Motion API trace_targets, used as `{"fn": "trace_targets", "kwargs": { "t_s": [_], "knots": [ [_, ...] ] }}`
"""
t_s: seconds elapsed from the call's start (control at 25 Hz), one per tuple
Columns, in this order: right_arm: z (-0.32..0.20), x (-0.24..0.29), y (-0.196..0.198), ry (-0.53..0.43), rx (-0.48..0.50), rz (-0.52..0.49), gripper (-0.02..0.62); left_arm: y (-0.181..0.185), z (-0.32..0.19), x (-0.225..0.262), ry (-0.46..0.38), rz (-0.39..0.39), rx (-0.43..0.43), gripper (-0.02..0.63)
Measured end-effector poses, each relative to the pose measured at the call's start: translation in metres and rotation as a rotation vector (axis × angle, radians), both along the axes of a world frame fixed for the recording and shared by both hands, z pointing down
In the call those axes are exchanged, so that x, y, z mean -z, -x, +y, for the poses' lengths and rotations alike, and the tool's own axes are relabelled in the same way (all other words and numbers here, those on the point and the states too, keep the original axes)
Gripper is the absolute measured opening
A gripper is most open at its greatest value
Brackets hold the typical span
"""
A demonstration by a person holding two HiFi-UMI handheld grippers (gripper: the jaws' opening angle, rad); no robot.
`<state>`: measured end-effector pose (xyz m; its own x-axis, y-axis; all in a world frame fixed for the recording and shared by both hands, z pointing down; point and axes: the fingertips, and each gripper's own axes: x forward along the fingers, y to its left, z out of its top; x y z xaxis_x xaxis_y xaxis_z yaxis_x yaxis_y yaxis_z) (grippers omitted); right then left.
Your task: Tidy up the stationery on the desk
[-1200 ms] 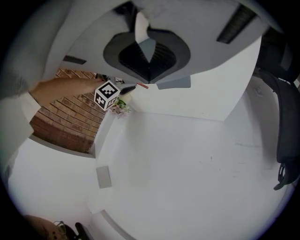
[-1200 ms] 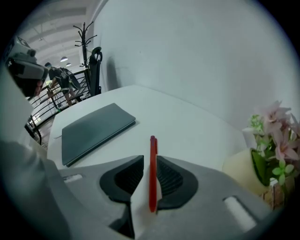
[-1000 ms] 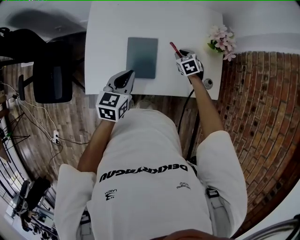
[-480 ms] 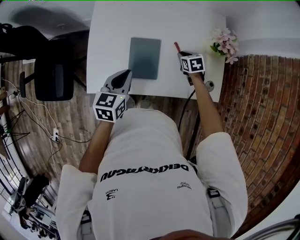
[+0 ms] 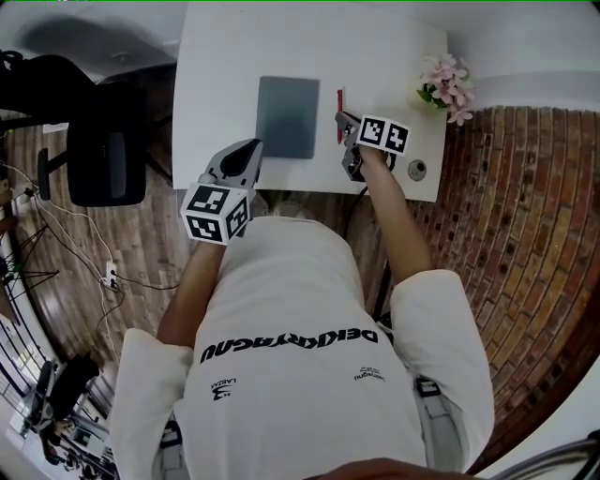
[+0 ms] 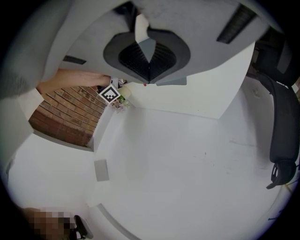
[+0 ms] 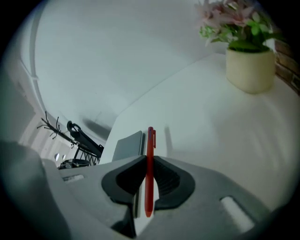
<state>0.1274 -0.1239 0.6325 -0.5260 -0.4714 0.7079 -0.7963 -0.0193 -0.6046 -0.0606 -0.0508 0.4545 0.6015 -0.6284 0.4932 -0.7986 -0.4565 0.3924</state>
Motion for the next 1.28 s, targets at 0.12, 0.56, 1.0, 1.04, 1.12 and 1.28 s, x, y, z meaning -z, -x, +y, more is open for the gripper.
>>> {"fn": "trace_targets", "kwargs": {
  "t_s": [0.12,0.56,1.0,1.04,1.12,1.28],
  "knots": [
    [0.003,-0.006,0.008,0.033,-0.064,-0.058,0.049,0.001,0.002,0.000,0.000,0.000,-0.006,-0.002],
    [0.012,-0.015,0.026,0.072,-0.076,-0.058,0.051,0.010,0.005,0.000,-0.002,0.001,0.006,-0.002],
    [0.013,-0.026,0.035,0.104,-0.080,-0.026,0.051,0.006,0.010,-0.007,0.029,0.027,-0.022,-0.002],
    [0.013,-0.026,0.036,0.106,-0.082,-0.027,0.051,0.006,0.011,-0.007,0.031,0.028,-0.024,-0.002],
    [0.012,-0.027,0.037,0.111,-0.082,-0.031,0.051,0.006,0.011,-0.009,0.037,0.031,-0.023,-0.002],
    [0.013,-0.030,0.038,0.113,-0.062,-0.005,0.051,0.005,0.011,-0.013,0.050,0.041,-0.019,-0.002]
  ]
}}
